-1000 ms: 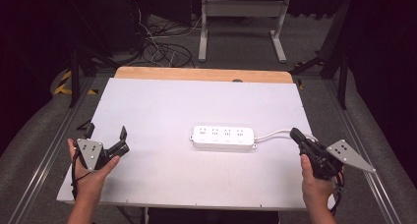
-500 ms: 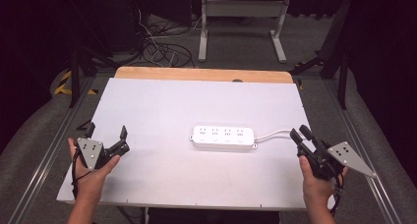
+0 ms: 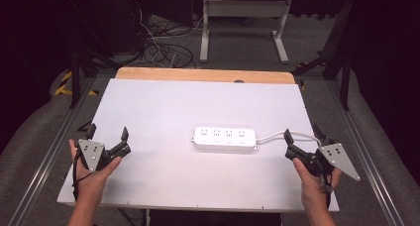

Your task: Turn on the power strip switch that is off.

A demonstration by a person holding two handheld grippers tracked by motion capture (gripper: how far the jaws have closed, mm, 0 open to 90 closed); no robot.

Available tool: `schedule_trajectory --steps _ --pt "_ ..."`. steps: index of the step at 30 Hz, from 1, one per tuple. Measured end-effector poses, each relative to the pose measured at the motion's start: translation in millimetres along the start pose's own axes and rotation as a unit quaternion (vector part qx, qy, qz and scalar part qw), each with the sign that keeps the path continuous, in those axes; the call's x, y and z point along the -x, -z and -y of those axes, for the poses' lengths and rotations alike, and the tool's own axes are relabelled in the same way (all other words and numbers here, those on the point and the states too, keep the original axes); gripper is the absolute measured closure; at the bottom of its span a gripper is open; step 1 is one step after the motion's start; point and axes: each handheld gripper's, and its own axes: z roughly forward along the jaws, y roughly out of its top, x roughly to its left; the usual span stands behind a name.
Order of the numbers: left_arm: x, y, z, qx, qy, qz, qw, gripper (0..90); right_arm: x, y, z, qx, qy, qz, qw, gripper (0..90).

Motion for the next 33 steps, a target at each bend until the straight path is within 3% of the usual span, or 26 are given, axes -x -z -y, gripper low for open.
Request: schedule_trajectory --steps 4,33 --pt "0.3 -0.2 -0.2 -0.001 -0.001 0.0 1.0 7.1 0.5 0.4 1.0 -0.001 -0.012 -0.002 0.9999 8.1" --pt "2.0 -0.7 -0.3 0.0 -0.001 0.005 1.0 7.2 -2.6 -0.7 6.1 -0.019 -0.014 -0.022 0.9995 10.5"
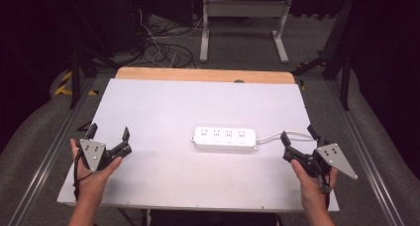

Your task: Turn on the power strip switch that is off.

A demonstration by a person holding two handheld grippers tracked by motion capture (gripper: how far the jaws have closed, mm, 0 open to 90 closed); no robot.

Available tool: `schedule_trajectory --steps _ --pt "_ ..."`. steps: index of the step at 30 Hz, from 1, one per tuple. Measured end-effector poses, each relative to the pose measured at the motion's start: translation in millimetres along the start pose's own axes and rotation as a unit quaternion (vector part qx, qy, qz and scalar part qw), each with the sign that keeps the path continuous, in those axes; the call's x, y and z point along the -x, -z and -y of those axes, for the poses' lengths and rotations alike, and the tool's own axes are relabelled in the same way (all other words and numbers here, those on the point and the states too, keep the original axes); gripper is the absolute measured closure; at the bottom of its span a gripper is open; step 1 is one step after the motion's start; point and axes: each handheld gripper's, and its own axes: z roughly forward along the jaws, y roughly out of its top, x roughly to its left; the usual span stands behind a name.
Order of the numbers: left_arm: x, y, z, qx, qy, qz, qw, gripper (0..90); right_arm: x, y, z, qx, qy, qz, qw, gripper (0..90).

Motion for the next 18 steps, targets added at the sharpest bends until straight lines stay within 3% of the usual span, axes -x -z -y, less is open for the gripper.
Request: schedule_trajectory --steps 18 --pt "-1.4 0.6 0.6 -0.002 0.0 -0.004 1.0 7.2 -1.6 -4.0 2.8 -0.011 0.0 -0.008 0.9999 12.2"
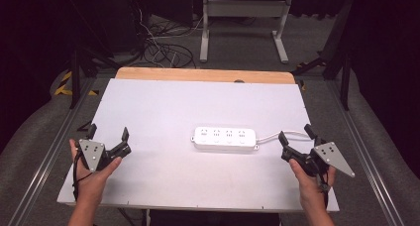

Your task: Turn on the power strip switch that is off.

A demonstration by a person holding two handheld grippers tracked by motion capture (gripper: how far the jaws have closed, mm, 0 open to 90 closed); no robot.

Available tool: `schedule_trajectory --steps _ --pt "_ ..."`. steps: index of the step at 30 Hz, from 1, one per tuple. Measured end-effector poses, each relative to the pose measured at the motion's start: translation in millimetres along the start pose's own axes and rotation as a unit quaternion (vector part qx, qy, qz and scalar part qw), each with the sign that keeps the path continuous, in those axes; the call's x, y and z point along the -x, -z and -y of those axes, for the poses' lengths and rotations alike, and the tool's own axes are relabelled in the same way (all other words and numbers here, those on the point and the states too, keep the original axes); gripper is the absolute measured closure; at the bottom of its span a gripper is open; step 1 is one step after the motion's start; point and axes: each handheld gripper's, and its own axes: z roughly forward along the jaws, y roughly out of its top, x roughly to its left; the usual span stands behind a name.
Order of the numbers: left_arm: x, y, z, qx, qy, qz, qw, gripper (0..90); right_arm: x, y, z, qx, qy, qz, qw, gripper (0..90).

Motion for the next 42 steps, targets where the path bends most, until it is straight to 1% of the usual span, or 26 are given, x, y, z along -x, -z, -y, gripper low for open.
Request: schedule_trajectory --steps 11,16,21,26,31,34,42 --pt "0.6 -0.6 -0.1 0.0 -0.001 0.002 1.0 7.2 0.3 -0.4 0.9 -0.003 0.0 -0.003 1.0 12.6" --pt "0.3 -1.2 0.0 0.001 0.002 0.001 1.0 7.2 -1.1 -1.0 1.6 -0.007 -0.001 -0.007 1.0 12.9" --pt "1.8 -2.1 -0.3 -0.001 -0.002 0.004 1.0 7.2 -0.1 0.2 1.9 -0.008 -0.002 -0.006 1.0 13.1" --pt "1.3 -2.6 -0.1 -0.001 0.001 0.004 1.0 7.3 0.4 0.8 1.7 -0.008 -0.003 -0.003 1.0 13.5" --pt "1.5 -1.4 -0.1 0.0 0.0 0.005 1.0 7.3 -0.2 0.2 1.9 -0.01 -0.002 -0.004 0.9999 13.7" --pt "-0.1 0.0 0.0 0.0 0.001 0.003 1.0 7.3 -1.6 -1.0 2.1 -0.011 -0.004 -0.004 0.9999 13.8" --pt "-4.4 6.5 0.7 -0.001 0.002 -0.007 1.0 7.3 -6.5 -6.6 2.1 -0.01 -0.003 -0.016 0.9998 14.1"
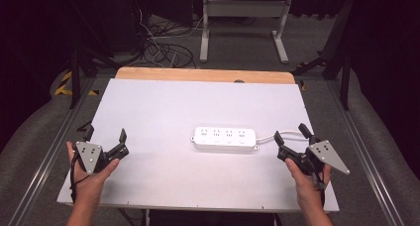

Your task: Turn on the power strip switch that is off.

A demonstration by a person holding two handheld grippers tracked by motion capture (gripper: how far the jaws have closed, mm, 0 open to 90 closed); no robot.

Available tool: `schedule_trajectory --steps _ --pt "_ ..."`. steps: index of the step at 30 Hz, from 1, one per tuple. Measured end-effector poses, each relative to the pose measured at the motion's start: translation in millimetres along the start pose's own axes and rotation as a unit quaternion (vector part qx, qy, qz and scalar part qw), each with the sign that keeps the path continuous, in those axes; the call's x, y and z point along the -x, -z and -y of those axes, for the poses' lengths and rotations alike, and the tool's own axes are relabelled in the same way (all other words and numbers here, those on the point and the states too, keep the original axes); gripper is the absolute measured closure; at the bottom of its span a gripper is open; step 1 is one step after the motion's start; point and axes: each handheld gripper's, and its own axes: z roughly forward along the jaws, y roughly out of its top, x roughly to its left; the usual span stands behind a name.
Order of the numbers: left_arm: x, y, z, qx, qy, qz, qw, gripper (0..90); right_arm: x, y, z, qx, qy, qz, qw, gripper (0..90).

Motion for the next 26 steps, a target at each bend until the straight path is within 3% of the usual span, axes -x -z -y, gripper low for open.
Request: schedule_trajectory --steps 26 --pt "5.1 -7.2 -0.8 0.0 -0.001 0.009 1.0 7.3 3.6 4.2 1.1 -0.004 -0.001 0.005 1.0 14.1"
